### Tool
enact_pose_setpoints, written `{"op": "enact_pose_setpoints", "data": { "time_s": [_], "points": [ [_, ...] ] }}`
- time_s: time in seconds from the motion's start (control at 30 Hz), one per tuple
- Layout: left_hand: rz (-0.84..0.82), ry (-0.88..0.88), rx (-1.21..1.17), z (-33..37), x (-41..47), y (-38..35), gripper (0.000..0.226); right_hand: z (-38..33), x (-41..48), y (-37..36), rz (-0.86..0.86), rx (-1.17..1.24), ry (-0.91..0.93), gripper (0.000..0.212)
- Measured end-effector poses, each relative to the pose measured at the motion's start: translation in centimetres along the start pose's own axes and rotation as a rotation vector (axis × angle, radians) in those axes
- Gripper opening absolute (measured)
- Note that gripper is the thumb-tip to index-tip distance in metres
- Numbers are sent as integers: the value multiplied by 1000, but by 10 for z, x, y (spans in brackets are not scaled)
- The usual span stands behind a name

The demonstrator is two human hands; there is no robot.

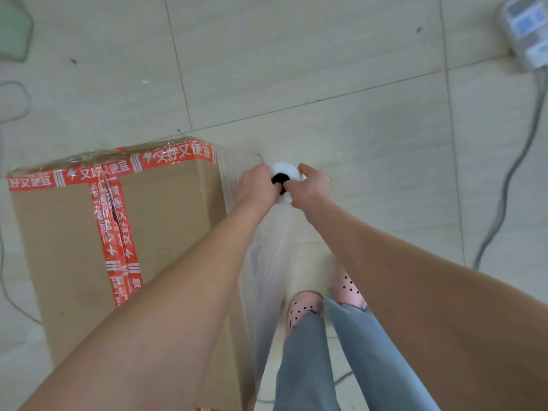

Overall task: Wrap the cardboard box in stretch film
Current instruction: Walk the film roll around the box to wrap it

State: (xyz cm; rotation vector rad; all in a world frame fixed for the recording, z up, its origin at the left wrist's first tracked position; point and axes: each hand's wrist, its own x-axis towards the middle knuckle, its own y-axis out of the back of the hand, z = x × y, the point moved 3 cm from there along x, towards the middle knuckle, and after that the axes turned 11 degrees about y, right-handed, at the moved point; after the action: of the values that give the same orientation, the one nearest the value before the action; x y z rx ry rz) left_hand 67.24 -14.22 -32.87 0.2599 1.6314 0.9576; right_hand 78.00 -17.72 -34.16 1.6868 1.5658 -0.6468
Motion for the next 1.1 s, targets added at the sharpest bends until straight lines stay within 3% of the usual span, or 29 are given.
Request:
{"op": "enact_pose_setpoints", "data": {
  "time_s": [0.17,0.33,0.63,0.73,0.8,0.93,1.1],
  "points": [
    [12,-214,197,24,-2,9,36,3,2,4,-20,39,-37,63],
    [-11,-320,360,46,5,15,29,-2,9,4,-18,18,-46,55],
    [35,-232,367,41,35,45,18,-43,16,0,21,-135,87,31],
    [109,-211,393,31,45,58,13,-53,28,-14,5,-167,123,13],
    [114,-195,423,24,49,63,9,-55,29,-24,2,-131,118,17],
    [93,-204,493,16,53,68,5,-46,23,-36,13,-15,3,49],
    [33,-291,471,17,61,70,33,-42,22,-51,-38,292,-179,55]
  ]
}}
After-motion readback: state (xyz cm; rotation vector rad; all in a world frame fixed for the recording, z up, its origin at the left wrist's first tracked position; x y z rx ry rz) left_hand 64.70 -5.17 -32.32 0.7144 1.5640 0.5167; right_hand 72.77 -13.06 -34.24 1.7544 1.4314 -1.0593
